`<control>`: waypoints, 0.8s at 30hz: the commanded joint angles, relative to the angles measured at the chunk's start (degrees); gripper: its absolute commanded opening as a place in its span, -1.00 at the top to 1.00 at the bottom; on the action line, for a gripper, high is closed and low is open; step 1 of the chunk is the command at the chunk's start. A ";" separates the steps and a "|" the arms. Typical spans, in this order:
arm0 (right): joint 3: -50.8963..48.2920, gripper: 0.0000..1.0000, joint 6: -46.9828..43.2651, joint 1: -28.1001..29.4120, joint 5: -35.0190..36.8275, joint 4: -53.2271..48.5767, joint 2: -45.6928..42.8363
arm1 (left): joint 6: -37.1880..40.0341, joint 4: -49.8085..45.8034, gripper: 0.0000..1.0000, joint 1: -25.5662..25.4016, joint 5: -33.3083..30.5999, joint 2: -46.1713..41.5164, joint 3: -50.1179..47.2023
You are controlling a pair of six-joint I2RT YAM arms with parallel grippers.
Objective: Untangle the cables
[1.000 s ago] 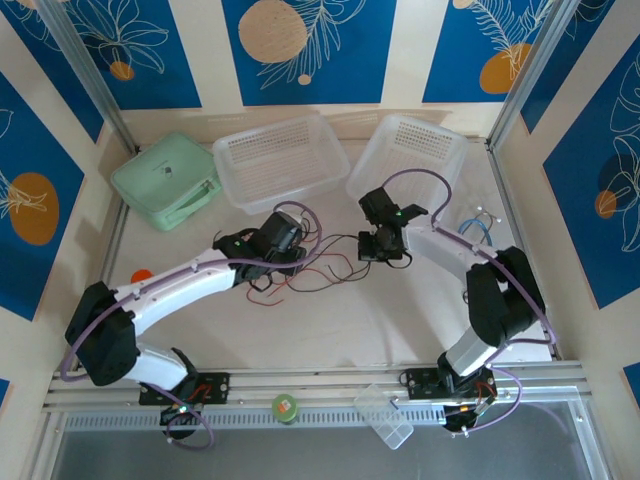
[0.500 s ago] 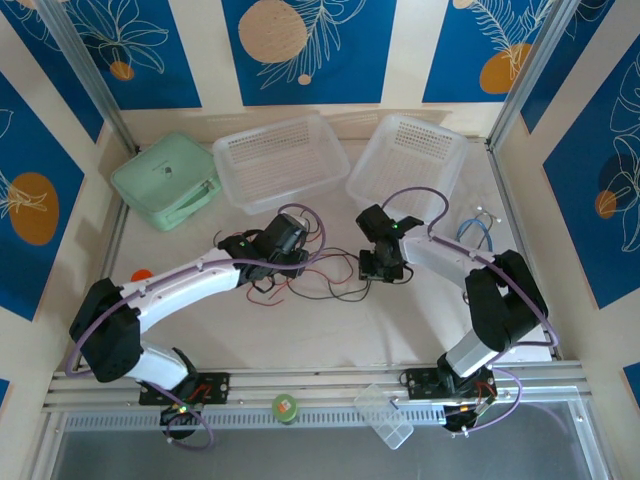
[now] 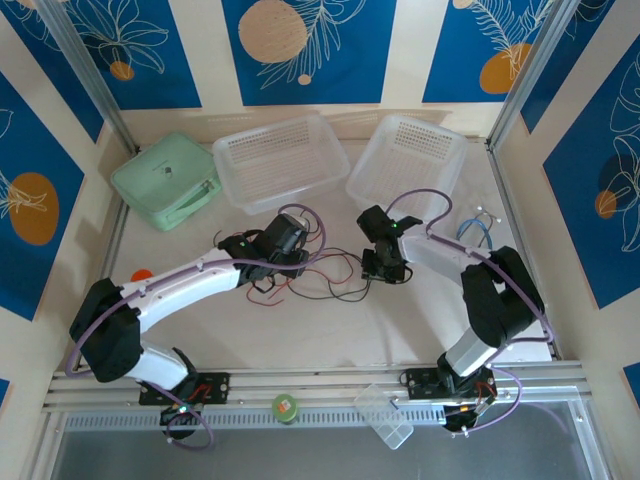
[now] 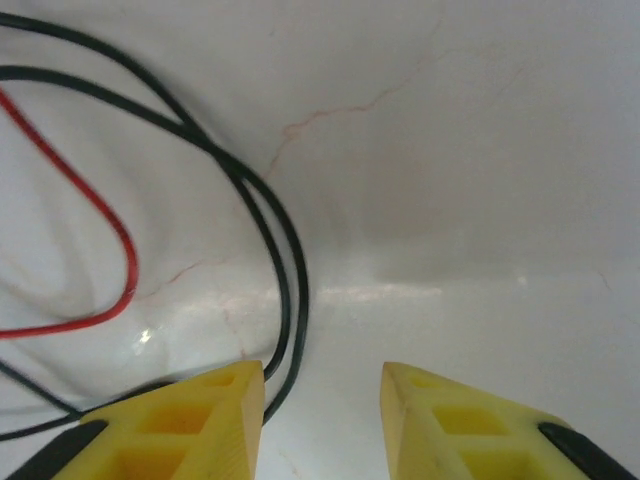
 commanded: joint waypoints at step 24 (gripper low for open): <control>0.86 0.39 1.22 -0.19 -1.76 3.23 2.07 | 0.05 -0.23 -0.07 -0.87 -0.34 -0.17 0.44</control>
